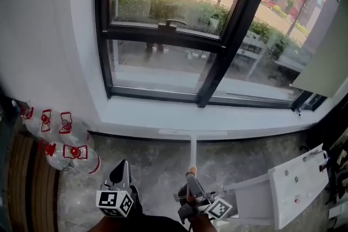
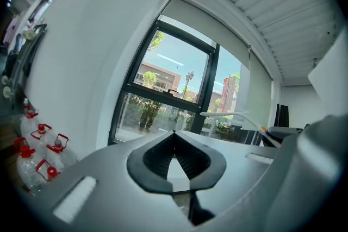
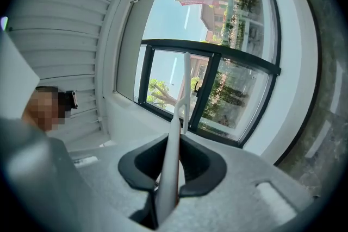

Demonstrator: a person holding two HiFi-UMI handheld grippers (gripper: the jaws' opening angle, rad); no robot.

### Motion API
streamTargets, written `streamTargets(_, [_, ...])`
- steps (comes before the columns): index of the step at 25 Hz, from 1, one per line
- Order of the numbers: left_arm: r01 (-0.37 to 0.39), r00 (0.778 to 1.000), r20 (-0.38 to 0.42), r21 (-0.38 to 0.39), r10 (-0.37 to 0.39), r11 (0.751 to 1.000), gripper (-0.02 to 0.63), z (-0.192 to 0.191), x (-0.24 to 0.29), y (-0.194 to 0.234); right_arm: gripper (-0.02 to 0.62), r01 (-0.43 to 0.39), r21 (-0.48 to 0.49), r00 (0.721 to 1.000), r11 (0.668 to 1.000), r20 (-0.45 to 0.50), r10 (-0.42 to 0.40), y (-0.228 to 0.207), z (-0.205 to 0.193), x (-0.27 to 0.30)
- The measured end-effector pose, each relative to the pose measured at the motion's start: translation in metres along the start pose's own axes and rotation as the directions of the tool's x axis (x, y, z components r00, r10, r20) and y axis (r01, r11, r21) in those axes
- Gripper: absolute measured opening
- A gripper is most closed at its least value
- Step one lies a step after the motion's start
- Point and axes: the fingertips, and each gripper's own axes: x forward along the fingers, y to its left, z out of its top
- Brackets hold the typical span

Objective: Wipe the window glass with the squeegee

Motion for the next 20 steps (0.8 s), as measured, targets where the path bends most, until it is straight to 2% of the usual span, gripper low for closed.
streamTargets(10, [0.059, 0.997, 0.041, 0.050, -0.061, 0.997, 0.018, 0.075, 0.102, 0.067, 0.041, -0.048, -0.053, 0.998, 0.997, 0.027, 0.049, -0.002, 0.014, 0.143])
streamTargets(15, [0.050, 0.996, 0.075, 0.077, -0.055, 0.996, 0.018, 0.107, 0.136, 0.104, 0.041, -0.122, -0.040, 0.992, 0.992, 0.017, 0.123, 0.008, 0.020, 0.209])
streamTargets(20, [-0.010, 0.990, 0.141, 0.096, -0.003, 0.995, 0.018, 0.151, 0.159, 0.137, 0.041, -0.254, -0.050, 0.967, 0.966, -0.010, 0.254, 0.035, 0.033, 0.286])
